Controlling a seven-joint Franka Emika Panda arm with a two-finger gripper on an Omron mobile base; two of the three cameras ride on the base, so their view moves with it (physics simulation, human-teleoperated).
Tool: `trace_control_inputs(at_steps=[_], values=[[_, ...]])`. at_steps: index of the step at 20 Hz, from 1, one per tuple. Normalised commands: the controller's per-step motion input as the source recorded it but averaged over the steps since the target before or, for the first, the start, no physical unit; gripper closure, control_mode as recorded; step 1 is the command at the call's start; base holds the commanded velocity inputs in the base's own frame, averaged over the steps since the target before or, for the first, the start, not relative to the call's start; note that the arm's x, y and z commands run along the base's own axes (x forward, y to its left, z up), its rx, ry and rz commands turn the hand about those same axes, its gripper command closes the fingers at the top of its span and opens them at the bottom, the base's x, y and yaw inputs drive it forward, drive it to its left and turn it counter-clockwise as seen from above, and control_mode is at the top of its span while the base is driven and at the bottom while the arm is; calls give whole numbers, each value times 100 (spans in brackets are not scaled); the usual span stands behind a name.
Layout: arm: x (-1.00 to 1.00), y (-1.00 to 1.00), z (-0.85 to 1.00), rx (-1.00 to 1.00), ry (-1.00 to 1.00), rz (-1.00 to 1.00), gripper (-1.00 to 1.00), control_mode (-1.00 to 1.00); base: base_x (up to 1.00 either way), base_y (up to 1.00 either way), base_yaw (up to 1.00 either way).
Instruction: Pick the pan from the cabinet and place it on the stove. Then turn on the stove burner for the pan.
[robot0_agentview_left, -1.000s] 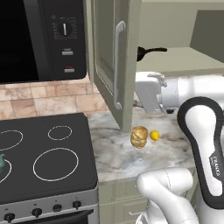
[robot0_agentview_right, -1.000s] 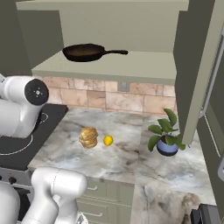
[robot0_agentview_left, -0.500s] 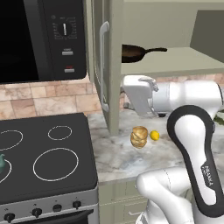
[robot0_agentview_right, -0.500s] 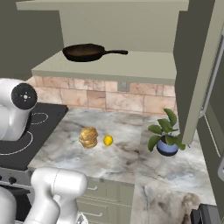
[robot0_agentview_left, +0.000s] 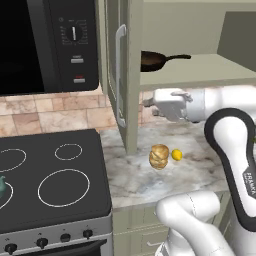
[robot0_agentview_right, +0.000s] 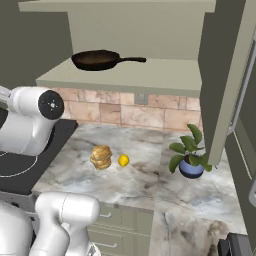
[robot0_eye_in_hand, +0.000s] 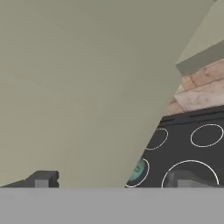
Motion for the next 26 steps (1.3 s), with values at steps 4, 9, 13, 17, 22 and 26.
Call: trace_control_inputs(at_steps=[4,9,13,17,22,26], values=[[10,-42,17,-15,-24,8,-100,-100,0,0,0],[0,-36,26,-15,-30,10,-100,-100,0,0,0],[7,-43,31,-14,-22,8,-100,-100,0,0,0],[16,-44,27,-13,-17,7,-100,-100,0,0,0],[16,-43,25,-16,-17,5,-100,-100,0,0,0],[25,-40,20,-15,-15,3,-100,-100,0,0,0]])
